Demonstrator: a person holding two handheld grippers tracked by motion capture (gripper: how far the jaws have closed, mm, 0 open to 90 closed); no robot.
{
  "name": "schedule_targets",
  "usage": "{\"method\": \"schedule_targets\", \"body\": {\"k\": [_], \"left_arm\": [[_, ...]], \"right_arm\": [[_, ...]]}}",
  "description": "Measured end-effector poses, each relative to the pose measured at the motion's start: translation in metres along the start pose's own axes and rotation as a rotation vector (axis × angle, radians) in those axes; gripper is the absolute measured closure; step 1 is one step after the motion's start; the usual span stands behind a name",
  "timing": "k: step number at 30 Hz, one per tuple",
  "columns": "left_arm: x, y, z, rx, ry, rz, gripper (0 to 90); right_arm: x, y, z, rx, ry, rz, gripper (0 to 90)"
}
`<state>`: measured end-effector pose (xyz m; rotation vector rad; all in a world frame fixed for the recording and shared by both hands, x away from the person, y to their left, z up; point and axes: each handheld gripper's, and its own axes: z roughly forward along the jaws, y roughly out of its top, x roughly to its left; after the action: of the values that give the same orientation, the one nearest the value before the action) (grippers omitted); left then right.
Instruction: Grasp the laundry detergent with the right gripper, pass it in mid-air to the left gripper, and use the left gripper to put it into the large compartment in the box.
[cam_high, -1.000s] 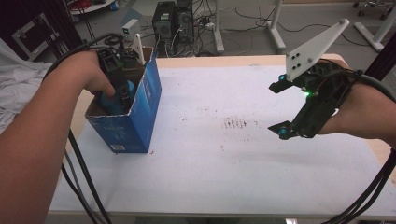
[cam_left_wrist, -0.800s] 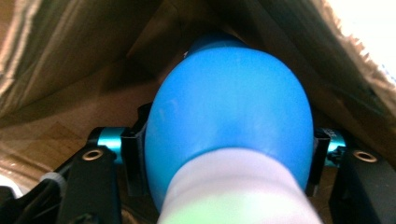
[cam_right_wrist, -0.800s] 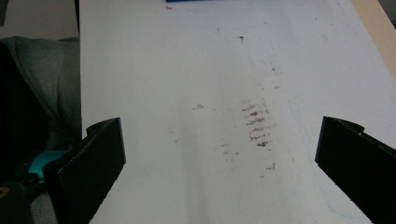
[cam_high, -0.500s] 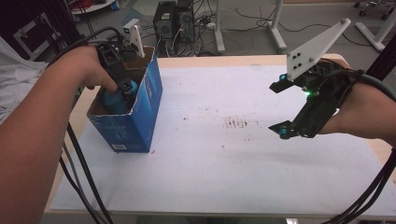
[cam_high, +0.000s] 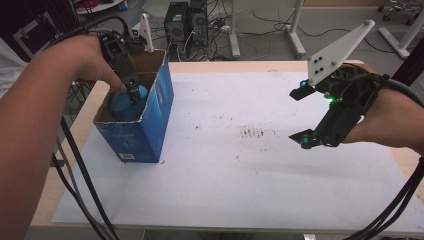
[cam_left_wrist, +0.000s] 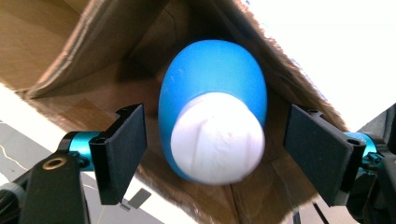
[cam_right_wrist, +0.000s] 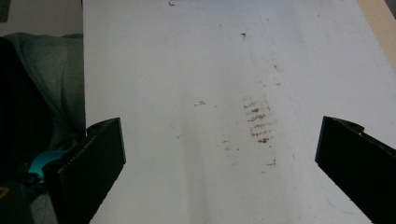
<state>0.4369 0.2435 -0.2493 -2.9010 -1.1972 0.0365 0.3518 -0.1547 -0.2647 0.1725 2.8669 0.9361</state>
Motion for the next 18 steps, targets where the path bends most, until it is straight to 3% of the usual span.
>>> {"method": "schedule_targets", "body": {"k": [7,16,18], "left_arm": [[-0.009,0.004,-0.016,0.003,-0.006,0.041,16.5],[-0.014,0.009,-0.036,-0.013,0.017,0.054,10.9],[-0.016,0.011,-0.039,-0.014,0.015,0.072,10.9]], "right_arm": [[-0.003,0.004,-0.002,0.025,0.014,-0.004,0.7],[-0.009,0.007,-0.009,0.053,0.028,-0.012,0.7],[-0.011,0.008,-0.011,0.06,0.03,-0.009,0.7]]}}
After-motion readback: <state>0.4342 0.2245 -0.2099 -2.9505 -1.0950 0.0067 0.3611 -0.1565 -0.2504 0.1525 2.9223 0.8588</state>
